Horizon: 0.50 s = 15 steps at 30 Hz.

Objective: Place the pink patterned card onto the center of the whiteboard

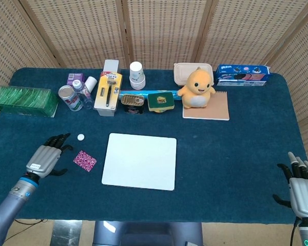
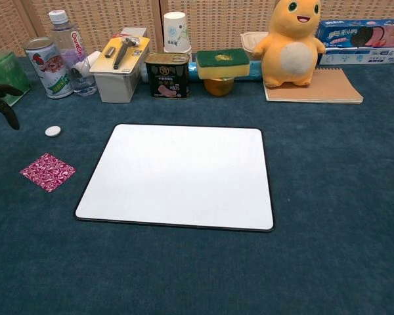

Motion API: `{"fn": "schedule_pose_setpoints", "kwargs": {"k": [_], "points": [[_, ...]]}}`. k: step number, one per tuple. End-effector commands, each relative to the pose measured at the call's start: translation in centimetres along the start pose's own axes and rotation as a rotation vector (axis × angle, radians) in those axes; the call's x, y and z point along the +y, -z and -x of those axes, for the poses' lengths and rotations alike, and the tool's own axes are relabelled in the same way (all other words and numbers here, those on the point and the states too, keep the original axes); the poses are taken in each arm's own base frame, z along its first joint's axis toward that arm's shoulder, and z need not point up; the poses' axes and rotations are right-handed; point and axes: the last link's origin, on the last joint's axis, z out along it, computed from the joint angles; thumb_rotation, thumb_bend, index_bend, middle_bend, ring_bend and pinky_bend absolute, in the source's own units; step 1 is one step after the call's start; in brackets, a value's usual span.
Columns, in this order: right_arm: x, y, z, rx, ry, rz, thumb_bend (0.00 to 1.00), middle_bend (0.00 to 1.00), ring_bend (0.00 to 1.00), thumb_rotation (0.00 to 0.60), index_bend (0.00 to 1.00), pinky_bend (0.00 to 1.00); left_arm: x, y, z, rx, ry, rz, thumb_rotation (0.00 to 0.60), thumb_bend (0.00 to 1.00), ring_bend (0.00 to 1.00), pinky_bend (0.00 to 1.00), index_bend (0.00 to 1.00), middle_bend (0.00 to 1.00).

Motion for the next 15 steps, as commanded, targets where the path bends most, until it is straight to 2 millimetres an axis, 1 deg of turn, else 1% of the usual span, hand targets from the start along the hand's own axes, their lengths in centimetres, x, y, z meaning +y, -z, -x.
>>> {"fn": "schedule_pose_setpoints", "kwargs": {"k": [1,7,15], "points": [[0.0,0.0,0.0,-0.004,-0.002,0.000,0.01,0.00,0.00,0.600,0.22,0.00,0.5,-1.2,0.8,-0.029,-0.018,0.004,0.600,0.18,0.00,0.07,0.36,0.00],[-0.1,0.1,0.0,-0.012,-0.007,-0.002,0.01,0.00,0.00,0.600,0.22,0.00,0.9,-2.1,1.4,-0.037,-0.040,0.004,0.600,0.18,0.00,0.07,0.36,0.00],[-0.1,0.2,0.1,-0.021,-0.007,0.002,0.01,0.00,0.00,0.600,0.22,0.00,1.8,-3.6,1.6,-0.040,-0.132,0.035,0.600,0.18,0.00,0.07,0.36,0.00]]}}
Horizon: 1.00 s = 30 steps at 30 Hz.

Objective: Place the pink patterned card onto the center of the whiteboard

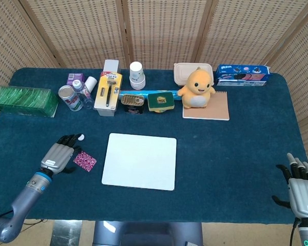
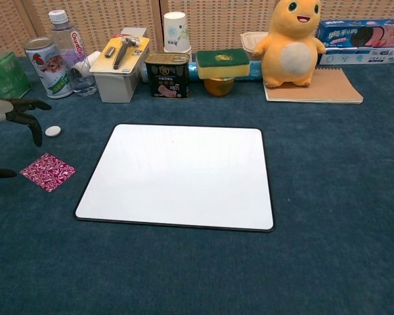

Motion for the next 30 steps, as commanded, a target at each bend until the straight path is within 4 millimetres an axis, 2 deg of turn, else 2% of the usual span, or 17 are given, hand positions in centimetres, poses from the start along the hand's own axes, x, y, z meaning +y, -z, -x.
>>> {"fn": "schedule_pose_setpoints", "kwargs": {"k": [1,7,30], "points": [[0.0,0.0,0.0,-0.002,0.000,0.003,0.01,0.00,0.00,0.600,0.23,0.00,0.2,-0.6,0.2,0.000,-0.040,0.013,0.600,0.18,0.00,0.07,0.36,0.00],[0.1,-0.1,-0.1,-0.005,-0.007,0.009,0.01,0.00,0.00,0.600,0.23,0.00,-0.1,-0.8,0.5,0.000,-0.098,0.024,0.600,0.17,0.00,0.07,0.22,0.00],[0.3,-0.1,-0.2,-0.003,-0.007,0.022,0.01,0.00,0.00,0.600,0.23,0.00,1.1,-1.7,1.6,-0.034,-0.103,0.051,0.600,0.16,0.00,0.07,0.21,0.00]]}}
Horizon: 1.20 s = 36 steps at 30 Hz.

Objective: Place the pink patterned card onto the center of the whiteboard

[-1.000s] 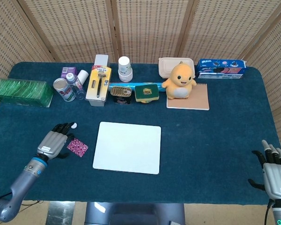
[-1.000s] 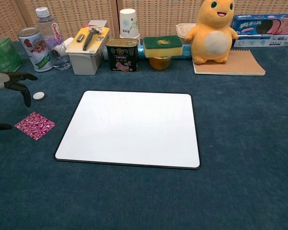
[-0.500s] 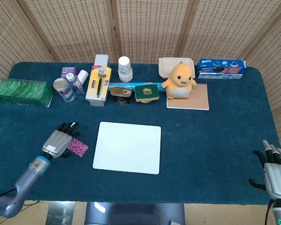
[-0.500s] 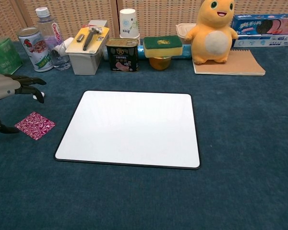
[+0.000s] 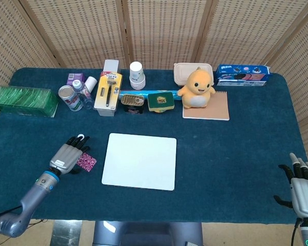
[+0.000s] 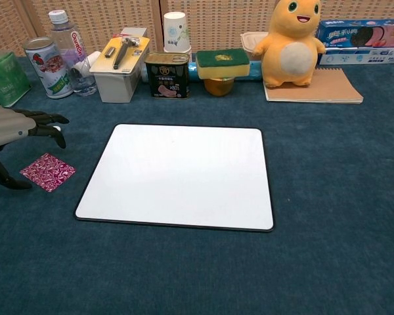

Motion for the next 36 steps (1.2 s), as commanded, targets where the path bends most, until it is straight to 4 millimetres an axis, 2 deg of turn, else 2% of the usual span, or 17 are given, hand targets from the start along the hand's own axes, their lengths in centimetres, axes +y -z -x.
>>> {"fn": "schedule_pose_setpoints", "kwargs": {"k": [1,13,18,21,28,34,36], "points": [[0.0,0.0,0.0,0.000,0.000,0.002,0.01,0.00,0.00,0.600,0.23,0.00,0.0,-0.1,0.1,-0.009,0.000,-0.002,0.600,0.16,0.00,0.07,0.21,0.00],[0.0,0.0,0.1,-0.007,0.002,0.003,0.01,0.00,0.00,0.600,0.23,0.00,0.4,-0.7,0.3,-0.052,0.024,-0.006,0.600,0.17,0.00,0.07,0.22,0.00],[0.1,-0.1,0.1,-0.007,0.001,0.004,0.01,0.00,0.00,0.600,0.23,0.00,0.2,-0.7,0.2,-0.032,0.019,-0.016,0.600,0.20,0.00,0.07,0.39,0.00],[0.1,-0.1,0.1,-0.007,0.001,0.003,0.01,0.00,0.00,0.600,0.23,0.00,0.3,-0.7,0.4,-0.033,0.017,-0.022,0.600,0.20,0.00,0.07,0.45,0.00],[0.1,-0.1,0.1,-0.007,0.000,0.005,0.01,0.00,0.00,0.600,0.23,0.00,0.4,-0.7,0.4,-0.018,0.023,-0.029,0.600,0.20,0.00,0.07,0.48,0.00],[0.1,-0.1,0.2,-0.012,0.004,0.005,0.01,0.00,0.00,0.600,0.23,0.00,0.6,-0.4,-0.9,0.011,0.044,-0.020,0.600,0.20,0.00,0.07,0.48,0.00],[0.1,-0.1,0.2,-0.015,0.002,0.006,0.01,0.00,0.00,0.600,0.23,0.00,1.0,-0.3,-2.4,0.052,0.035,-0.009,0.600,0.20,0.00,0.07,0.48,0.00]]}}
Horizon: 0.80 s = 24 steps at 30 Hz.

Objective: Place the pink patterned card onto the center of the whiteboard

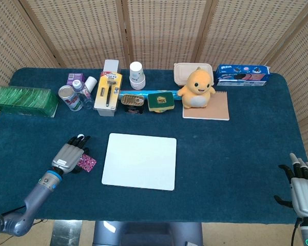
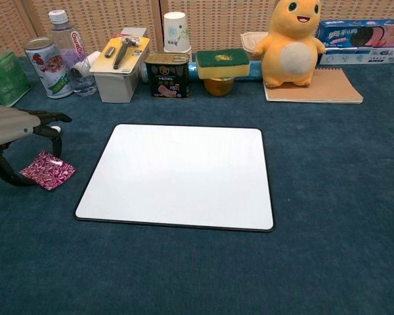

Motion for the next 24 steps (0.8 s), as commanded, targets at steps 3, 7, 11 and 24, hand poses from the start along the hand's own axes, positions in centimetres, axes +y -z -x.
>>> {"fn": "schedule_pose_setpoints", "kwargs": {"k": [3,7,11,24], "points": [[0.1,0.0,-0.1,-0.003,-0.005,0.001,0.01,0.00,0.00,0.600,0.23,0.00,1.2,0.5,-3.4,0.072,-0.011,0.024,0.600,0.20,0.00,0.07,0.48,0.00],[0.1,0.0,-0.2,-0.004,-0.010,0.002,0.01,0.00,0.00,0.600,0.23,0.00,2.2,0.7,-5.1,0.088,-0.008,0.033,0.600,0.20,0.00,0.07,0.48,0.00],[0.2,0.0,-0.3,-0.005,-0.018,0.001,0.01,0.00,0.00,0.600,0.23,0.00,4.1,0.4,-7.0,0.096,0.044,0.055,0.600,0.20,0.00,0.07,0.48,0.00],[0.9,-0.4,-0.8,-0.011,-0.061,0.000,0.01,0.00,0.00,0.600,0.23,0.00,15.1,-4.8,-9.9,0.048,0.031,0.126,0.600,0.19,0.00,0.07,0.48,0.00]]}}
